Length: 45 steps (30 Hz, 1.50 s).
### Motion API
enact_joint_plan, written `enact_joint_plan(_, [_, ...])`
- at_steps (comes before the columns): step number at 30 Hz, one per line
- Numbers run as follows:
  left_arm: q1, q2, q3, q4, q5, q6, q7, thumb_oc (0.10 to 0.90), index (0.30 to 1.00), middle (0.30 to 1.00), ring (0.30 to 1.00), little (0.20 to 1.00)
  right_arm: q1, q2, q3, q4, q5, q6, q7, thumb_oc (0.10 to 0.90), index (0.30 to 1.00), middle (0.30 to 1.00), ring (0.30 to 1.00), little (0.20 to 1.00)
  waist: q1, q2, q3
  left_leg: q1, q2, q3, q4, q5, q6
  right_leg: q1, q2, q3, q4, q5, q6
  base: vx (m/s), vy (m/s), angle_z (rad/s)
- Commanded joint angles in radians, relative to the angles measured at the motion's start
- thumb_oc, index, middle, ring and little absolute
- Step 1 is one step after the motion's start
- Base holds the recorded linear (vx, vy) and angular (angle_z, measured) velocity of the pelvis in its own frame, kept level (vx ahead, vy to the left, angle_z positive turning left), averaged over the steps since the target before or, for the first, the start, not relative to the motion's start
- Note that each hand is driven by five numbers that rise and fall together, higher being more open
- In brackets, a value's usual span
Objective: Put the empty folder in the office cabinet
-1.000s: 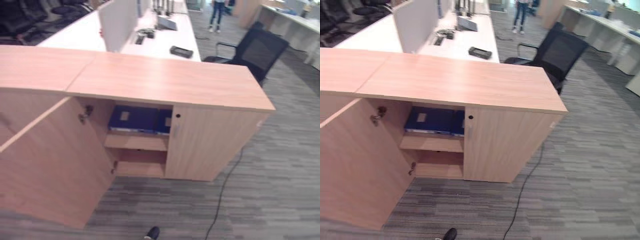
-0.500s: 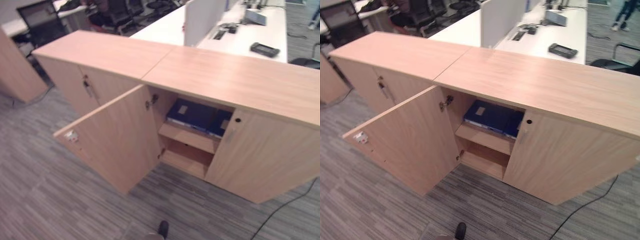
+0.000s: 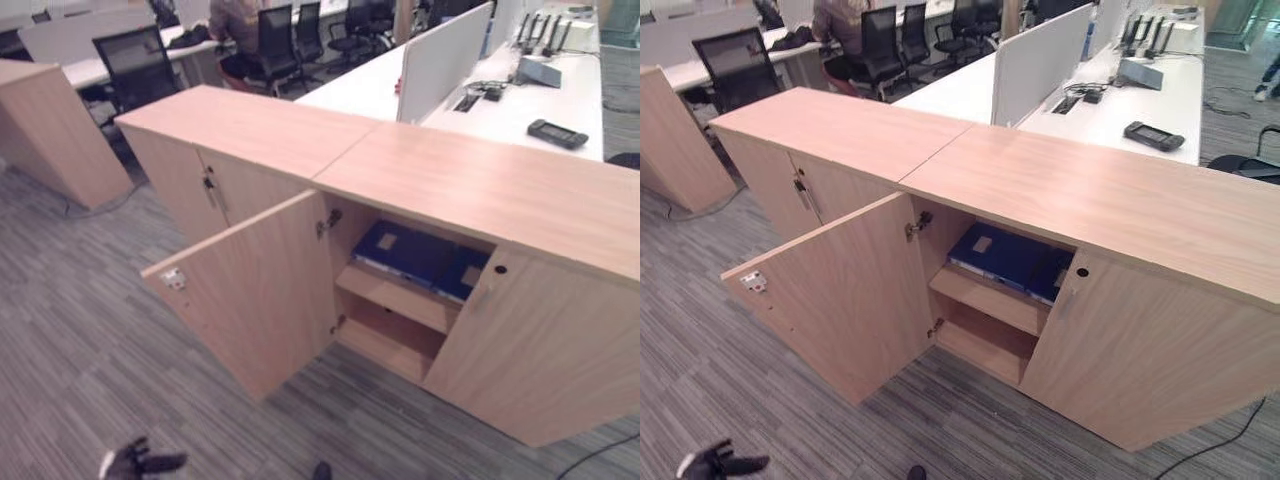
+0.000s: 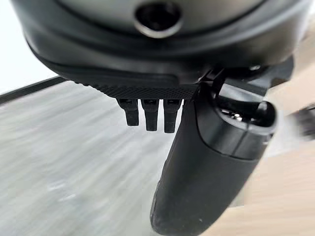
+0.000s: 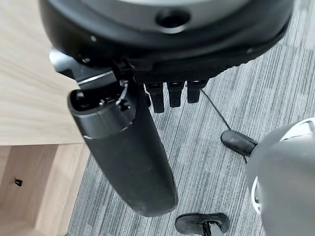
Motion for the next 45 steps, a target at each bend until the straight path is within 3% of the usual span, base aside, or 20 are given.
enact_joint_plan(1, [-0.092,0.127,0.021,0.05,0.046,-0.05,0.039,0.8,0.9,0.9,0.9,0.9,-0.02,-0.007,-0.001,0.0,0.001,-0.004,0.017,0.8,0.9,0.9,0.9,0.9,-0.01,0.003,-0.024,0.084,0.118,-0.026,-0.006,-0.112,-0.122,-0.092,-0.032,0.073,-0.089,0.095,0.077,0.03,0.16,-0.49])
enact_joint_plan(5, [-0.164,0.23,0.018,0.066,0.044,-0.05,0.04,0.8,0.9,0.9,0.9,0.9,-0.018,-0.011,-0.022,-0.003,0.063,-0.011,0.027,0.8,0.9,0.9,0.9,0.9,-0.039,0.005,-0.035,0.105,0.1,0.004,-0.008,-0.135,-0.112,-0.099,-0.049,0.103,-0.093,0.121,0.096,0.0,0.07,-0.36])
enact_joint_plan(8, [-0.209,0.253,-0.002,0.045,0.046,-0.052,0.045,0.8,0.9,0.9,0.9,0.9,-0.017,-0.012,-0.032,-0.001,0.087,-0.013,0.032,0.8,0.9,0.9,0.9,0.9,-0.051,0.003,-0.038,0.113,0.094,0.014,-0.008,-0.143,-0.106,-0.101,-0.051,0.12,-0.099,0.131,0.103,-0.01,0.028,-0.24])
enact_joint_plan(12, [-0.26,0.273,-0.015,0.041,0.025,-0.049,0.04,0.8,0.9,0.9,0.9,0.9,-0.02,-0.019,-0.037,0.009,0.092,-0.009,0.036,0.8,0.9,0.9,0.9,0.9,-0.057,0.0,-0.041,0.117,0.091,0.023,-0.008,-0.146,-0.103,-0.103,-0.051,0.129,-0.105,0.135,0.108,-0.02,0.002,-0.12])
enact_joint_plan(14, [-0.31,0.282,0.002,0.058,-0.077,-0.048,0.019,0.8,0.9,0.9,0.9,0.9,-0.022,-0.017,-0.046,0.012,0.113,-0.003,0.043,0.8,0.9,0.9,0.9,0.9,-0.066,-0.002,-0.046,0.118,0.092,0.031,-0.008,-0.145,-0.104,-0.101,-0.049,0.135,-0.11,0.138,0.111,-0.02,-0.015,-0.08])
enact_joint_plan(20, [-0.416,0.27,-0.062,0.021,-0.138,-0.059,0.014,0.8,0.9,0.9,0.9,0.9,-0.019,-0.021,-0.056,0.011,0.131,-0.002,0.043,0.8,0.9,0.9,0.9,0.9,-0.083,-0.011,-0.047,0.104,0.09,0.041,-0.008,-0.122,-0.098,-0.116,-0.049,0.13,-0.116,0.158,0.107,-0.05,-0.014,-0.04])
enact_joint_plan(26, [-0.476,0.2,-0.118,-0.184,-0.234,-0.087,0.028,0.8,0.9,0.9,0.9,0.9,-0.01,-0.024,-0.066,0.01,0.137,-0.002,0.038,0.8,0.9,0.9,0.9,0.9,-0.099,-0.018,-0.048,0.1,0.092,0.044,-0.008,-0.119,-0.098,-0.12,-0.04,0.139,-0.119,0.159,0.108,-0.02,-0.028,0.0])
enact_joint_plan(28, [-0.438,0.15,-0.129,-0.361,-0.243,-0.099,0.026,0.8,0.9,0.9,0.9,0.9,-0.003,-0.021,-0.079,0.006,0.134,0.0,0.034,0.8,0.9,0.9,0.9,0.9,-0.106,-0.026,-0.047,0.104,0.095,0.047,-0.008,-0.12,-0.098,-0.117,-0.036,0.144,-0.123,0.157,0.107,0.0,-0.039,0.09])
enact_joint_plan(33, [-0.514,0.129,-0.19,-0.339,-0.195,-0.086,0.033,0.8,0.9,0.9,0.9,0.9,-0.004,-0.013,-0.076,-0.001,0.146,0.004,0.039,0.8,0.9,0.9,0.9,0.9,-0.126,-0.031,-0.052,0.107,0.101,0.051,-0.008,-0.12,-0.102,-0.115,-0.027,0.155,-0.124,0.153,0.105,0.0,-0.008,0.01])
enact_joint_plan(34, [-0.496,0.091,-0.201,-0.479,-0.211,-0.103,0.034,0.8,0.9,0.9,0.9,0.9,-0.007,-0.008,-0.081,-0.013,0.158,-0.005,0.035,0.8,0.9,0.9,0.9,0.9,-0.127,-0.036,-0.049,0.105,0.103,0.047,-0.008,-0.118,-0.102,-0.115,-0.027,0.153,-0.124,0.155,0.105,0.0,0.0,0.0])
enact_joint_plan(35, [-0.494,0.09,-0.2,-0.481,-0.21,-0.102,0.034,0.8,0.9,0.9,0.9,0.9,-0.006,-0.008,-0.08,-0.013,0.158,-0.005,0.035,0.8,0.9,0.9,0.9,0.9,-0.127,-0.035,-0.049,0.105,0.103,0.047,-0.008,-0.118,-0.102,-0.115,-0.027,0.153,-0.124,0.155,0.105,-0.01,0.002,0.03])
enact_joint_plan(36, [-0.435,0.023,-0.2,-0.623,-0.232,-0.118,0.025,0.8,0.9,0.9,0.9,0.9,-0.011,-0.001,-0.087,-0.015,0.16,-0.008,0.03,0.8,0.9,0.9,0.9,0.9,-0.125,-0.042,-0.046,0.104,0.101,0.043,-0.008,-0.12,-0.101,-0.115,-0.027,0.151,-0.124,0.156,0.104,-0.01,0.007,0.04])
enact_joint_plan(40, [-0.29,-0.16,-0.276,-0.864,-0.202,-0.145,-0.038,0.8,0.9,0.9,0.9,0.9,-0.015,0.023,-0.086,-0.017,0.163,-0.013,0.026,0.8,0.9,0.9,0.9,0.9,-0.122,-0.057,-0.041,0.108,0.098,0.041,-0.008,-0.127,-0.096,-0.108,-0.031,0.151,-0.124,0.157,0.103,0.0,0.013,0.09])
enact_joint_plan(43, [-0.2,-0.238,-0.362,-0.994,-0.202,-0.135,-0.1,0.8,0.9,0.9,0.9,0.9,-0.026,0.036,-0.086,-0.016,0.175,-0.019,0.019,0.8,0.9,0.9,0.9,0.9,-0.115,-0.063,-0.035,0.103,0.095,0.034,-0.008,-0.131,-0.091,-0.108,-0.033,0.146,-0.124,0.16,0.104,0.0,0.013,0.26])
enact_joint_plan(45, [-0.098,-0.27,-0.48,-1.138,-0.321,-0.106,-0.201,0.8,0.9,0.9,0.9,0.9,-0.046,0.064,-0.075,-0.023,0.211,-0.03,0.013,0.8,0.9,0.9,0.9,0.9,-0.096,-0.066,-0.017,0.097,0.09,0.024,-0.008,-0.133,-0.085,-0.11,-0.035,0.139,-0.124,0.163,0.105,-0.01,0.023,0.19])
